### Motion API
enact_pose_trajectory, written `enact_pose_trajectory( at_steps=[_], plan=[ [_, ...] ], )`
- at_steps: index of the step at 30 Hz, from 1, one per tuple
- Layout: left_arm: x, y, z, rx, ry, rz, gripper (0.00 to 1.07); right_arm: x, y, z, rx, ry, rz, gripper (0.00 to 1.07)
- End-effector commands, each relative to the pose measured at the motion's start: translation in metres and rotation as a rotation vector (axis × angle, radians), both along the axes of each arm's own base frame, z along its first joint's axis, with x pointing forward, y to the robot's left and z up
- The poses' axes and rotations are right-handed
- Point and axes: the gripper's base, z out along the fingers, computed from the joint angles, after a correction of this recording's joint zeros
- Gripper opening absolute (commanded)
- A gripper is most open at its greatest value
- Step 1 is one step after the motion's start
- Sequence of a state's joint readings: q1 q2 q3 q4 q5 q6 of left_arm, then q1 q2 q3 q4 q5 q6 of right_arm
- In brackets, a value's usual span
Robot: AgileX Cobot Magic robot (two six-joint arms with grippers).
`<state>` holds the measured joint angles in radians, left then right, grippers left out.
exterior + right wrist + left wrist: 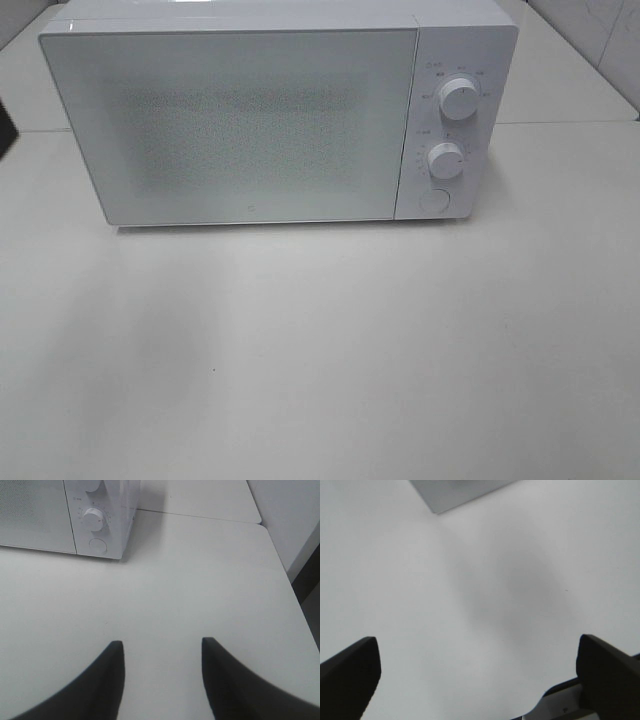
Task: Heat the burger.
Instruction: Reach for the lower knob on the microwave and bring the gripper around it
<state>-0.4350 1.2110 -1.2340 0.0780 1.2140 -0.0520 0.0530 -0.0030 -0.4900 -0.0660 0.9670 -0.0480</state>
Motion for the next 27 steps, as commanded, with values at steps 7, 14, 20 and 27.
enact_pose_trajectory(
  at_steps=[7, 14, 20, 27],
  plan=[
    [-0.019, 0.064, -0.003, 0.027, 0.027, 0.142, 1.02, -0.004, 0.0, 0.0, 0.0, -0.034, 0.001, 0.5],
    [-0.049, 0.071, -0.025, -0.005, 0.018, 0.151, 1.02, -0.004, 0.0, 0.0, 0.0, -0.034, 0.001, 0.5],
    [-0.087, 0.074, -0.054, -0.017, 0.044, 0.15, 1.02, -0.004, 0.0, 0.0, 0.0, -0.034, 0.001, 0.5],
    [-0.138, 0.07, -0.08, -0.131, -0.019, 0.135, 1.02, -0.004, 0.0, 0.0, 0.0, -0.034, 0.001, 0.5]
  ],
)
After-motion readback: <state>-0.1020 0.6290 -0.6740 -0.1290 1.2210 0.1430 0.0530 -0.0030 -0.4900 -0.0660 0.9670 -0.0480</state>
